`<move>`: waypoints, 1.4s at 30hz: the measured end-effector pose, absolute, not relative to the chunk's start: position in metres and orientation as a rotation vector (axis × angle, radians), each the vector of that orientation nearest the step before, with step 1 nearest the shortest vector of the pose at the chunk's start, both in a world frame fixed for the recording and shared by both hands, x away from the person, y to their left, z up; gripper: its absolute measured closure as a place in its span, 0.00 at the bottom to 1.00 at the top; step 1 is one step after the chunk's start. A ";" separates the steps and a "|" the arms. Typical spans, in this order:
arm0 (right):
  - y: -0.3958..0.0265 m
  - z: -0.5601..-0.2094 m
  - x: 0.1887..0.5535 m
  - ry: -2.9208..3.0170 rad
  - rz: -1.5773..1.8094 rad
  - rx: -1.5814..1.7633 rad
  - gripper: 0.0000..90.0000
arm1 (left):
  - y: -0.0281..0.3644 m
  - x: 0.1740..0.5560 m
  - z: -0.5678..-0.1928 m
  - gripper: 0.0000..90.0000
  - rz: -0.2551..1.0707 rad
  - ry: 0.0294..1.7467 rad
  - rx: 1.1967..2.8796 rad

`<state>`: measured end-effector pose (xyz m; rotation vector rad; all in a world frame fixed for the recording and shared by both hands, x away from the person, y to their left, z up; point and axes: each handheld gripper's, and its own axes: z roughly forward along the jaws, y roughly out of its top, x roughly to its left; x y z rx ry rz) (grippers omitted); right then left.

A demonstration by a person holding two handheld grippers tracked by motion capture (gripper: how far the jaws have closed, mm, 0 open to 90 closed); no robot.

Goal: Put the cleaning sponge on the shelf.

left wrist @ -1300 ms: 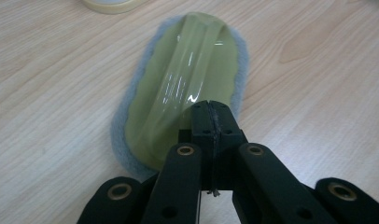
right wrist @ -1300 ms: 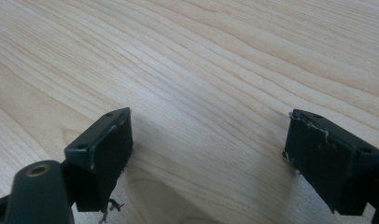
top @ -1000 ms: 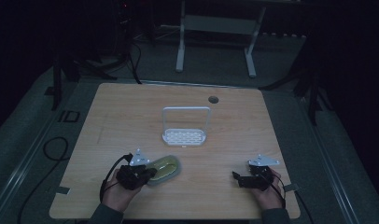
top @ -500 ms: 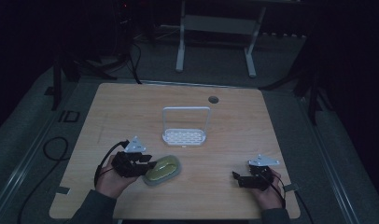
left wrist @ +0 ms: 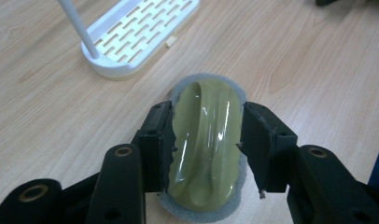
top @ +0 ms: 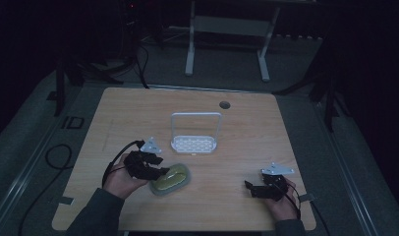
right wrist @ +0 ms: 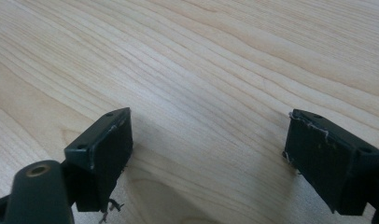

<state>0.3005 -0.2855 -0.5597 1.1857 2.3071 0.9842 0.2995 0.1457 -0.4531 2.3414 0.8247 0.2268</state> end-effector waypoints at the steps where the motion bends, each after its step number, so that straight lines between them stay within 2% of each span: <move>1: -0.285 -0.560 0.300 2.306 0.985 1.187 0.16 | 0.142 0.302 -0.453 0.60 0.226 0.821 2.366; 26: -0.285 -0.560 0.300 2.307 0.984 1.186 0.17 | 0.115 0.326 -0.460 0.56 0.095 0.785 2.576; 42: -0.285 -0.560 0.300 2.307 0.984 1.186 0.16 | 0.101 0.335 -0.466 0.63 0.064 0.777 2.734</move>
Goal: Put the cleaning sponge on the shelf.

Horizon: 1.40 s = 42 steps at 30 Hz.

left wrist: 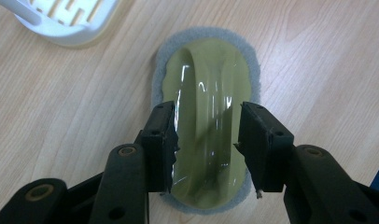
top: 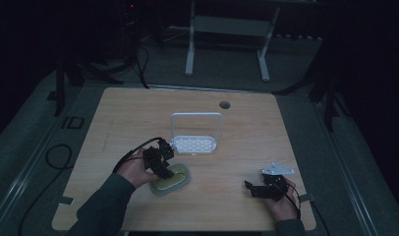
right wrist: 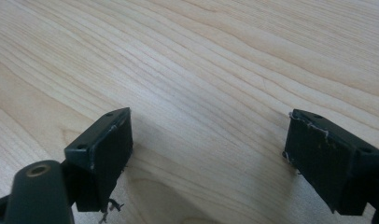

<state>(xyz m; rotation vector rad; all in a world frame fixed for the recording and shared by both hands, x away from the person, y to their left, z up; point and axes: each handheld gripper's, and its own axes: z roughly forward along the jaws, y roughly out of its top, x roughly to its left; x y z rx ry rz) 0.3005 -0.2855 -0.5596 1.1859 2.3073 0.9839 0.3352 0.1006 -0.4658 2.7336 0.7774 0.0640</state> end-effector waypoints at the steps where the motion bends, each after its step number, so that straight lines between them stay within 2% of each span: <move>1: -0.285 -0.560 0.300 2.307 0.984 1.186 0.16 | 0.099 0.336 -0.466 0.64 0.058 0.775 2.742; 10: -0.286 -0.560 0.301 2.308 0.984 1.184 0.16 | 0.090 0.340 -0.468 0.68 0.024 0.767 2.820; 19: -0.286 -0.560 0.301 2.307 0.984 1.183 0.17 | 0.085 0.345 -0.473 0.67 -0.012 0.777 2.884; 40: -0.286 -0.560 0.301 2.307 0.984 1.183 0.16 | 0.079 0.349 -0.474 0.72 -0.021 0.749 2.912; 42: -0.286 -0.560 0.301 2.307 0.984 1.182 0.16 | 0.078 0.349 -0.473 0.77 -0.018 0.731 2.922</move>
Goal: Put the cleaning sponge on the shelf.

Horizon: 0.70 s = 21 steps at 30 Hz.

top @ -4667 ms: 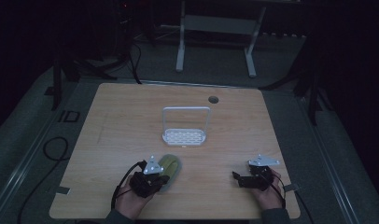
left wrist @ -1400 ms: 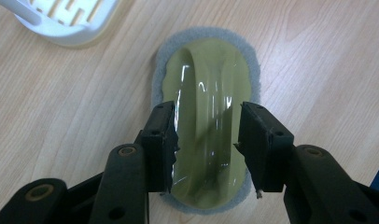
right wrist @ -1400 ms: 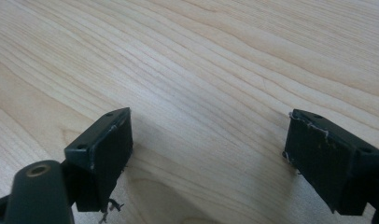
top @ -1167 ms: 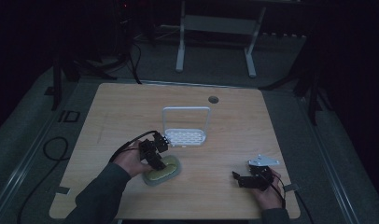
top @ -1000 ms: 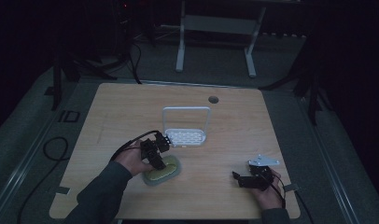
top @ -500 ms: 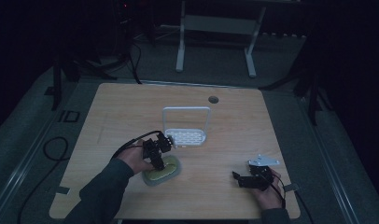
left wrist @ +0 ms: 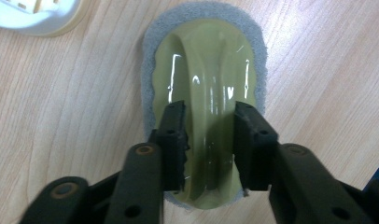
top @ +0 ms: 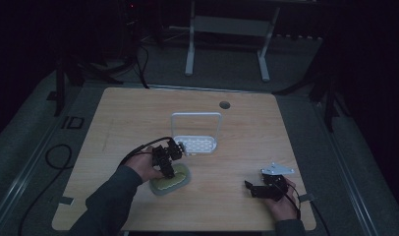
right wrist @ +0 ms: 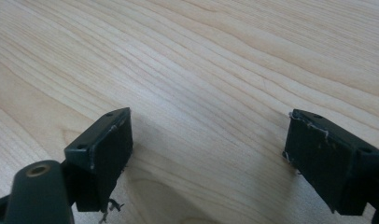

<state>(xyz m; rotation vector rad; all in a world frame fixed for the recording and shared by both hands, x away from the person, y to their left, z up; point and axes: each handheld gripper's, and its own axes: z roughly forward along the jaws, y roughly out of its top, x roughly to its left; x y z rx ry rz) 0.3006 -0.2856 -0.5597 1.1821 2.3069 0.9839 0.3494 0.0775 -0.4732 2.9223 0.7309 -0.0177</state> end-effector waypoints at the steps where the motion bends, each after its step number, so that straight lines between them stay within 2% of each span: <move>1: -0.286 -0.560 0.301 2.307 0.983 1.182 0.16 | 0.077 0.349 -0.473 0.79 -0.008 0.727 2.931; 21: -0.285 -0.560 0.301 2.307 0.984 1.185 0.16 | 0.068 0.346 -0.463 0.80 0.117 0.580 2.970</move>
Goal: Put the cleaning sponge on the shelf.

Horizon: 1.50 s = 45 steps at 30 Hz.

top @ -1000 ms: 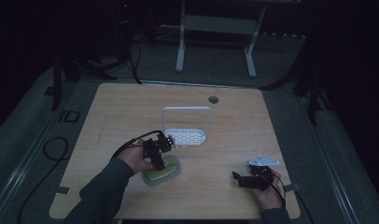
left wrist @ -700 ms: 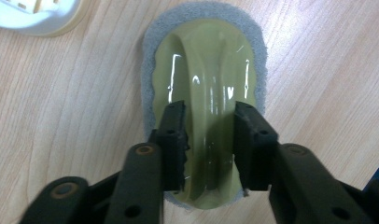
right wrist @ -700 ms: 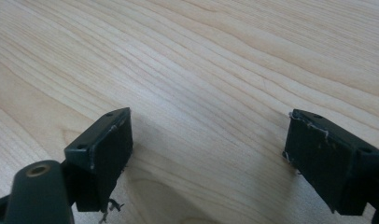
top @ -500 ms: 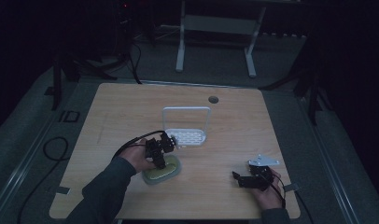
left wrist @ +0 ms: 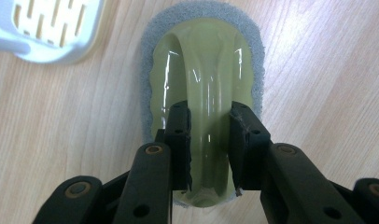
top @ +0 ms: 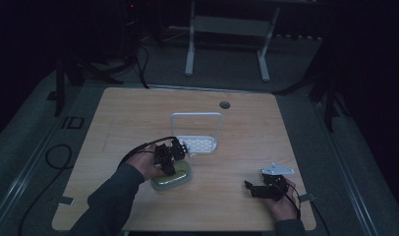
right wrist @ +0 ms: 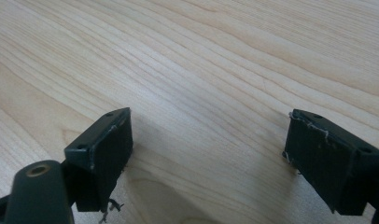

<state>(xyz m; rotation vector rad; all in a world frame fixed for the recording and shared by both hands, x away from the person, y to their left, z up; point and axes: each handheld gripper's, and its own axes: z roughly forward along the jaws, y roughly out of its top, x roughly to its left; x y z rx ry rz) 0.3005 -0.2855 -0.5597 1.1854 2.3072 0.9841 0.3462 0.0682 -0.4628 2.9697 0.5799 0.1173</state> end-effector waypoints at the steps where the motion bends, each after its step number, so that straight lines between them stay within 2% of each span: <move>1: -0.285 -0.560 0.301 2.307 0.984 1.185 0.16 | 0.067 0.346 -0.462 0.80 0.124 0.574 2.971; 16: -0.286 -0.560 0.301 2.306 0.985 1.182 0.16 | 0.059 0.346 -0.455 0.80 0.247 0.459 2.937; 27: -0.286 -0.560 0.301 2.307 0.984 1.182 0.16 | 0.059 0.349 -0.450 0.80 0.320 0.442 2.904; 45: -0.286 -0.560 0.301 2.307 0.985 1.182 0.16 | 0.052 0.352 -0.440 0.80 0.459 0.275 2.857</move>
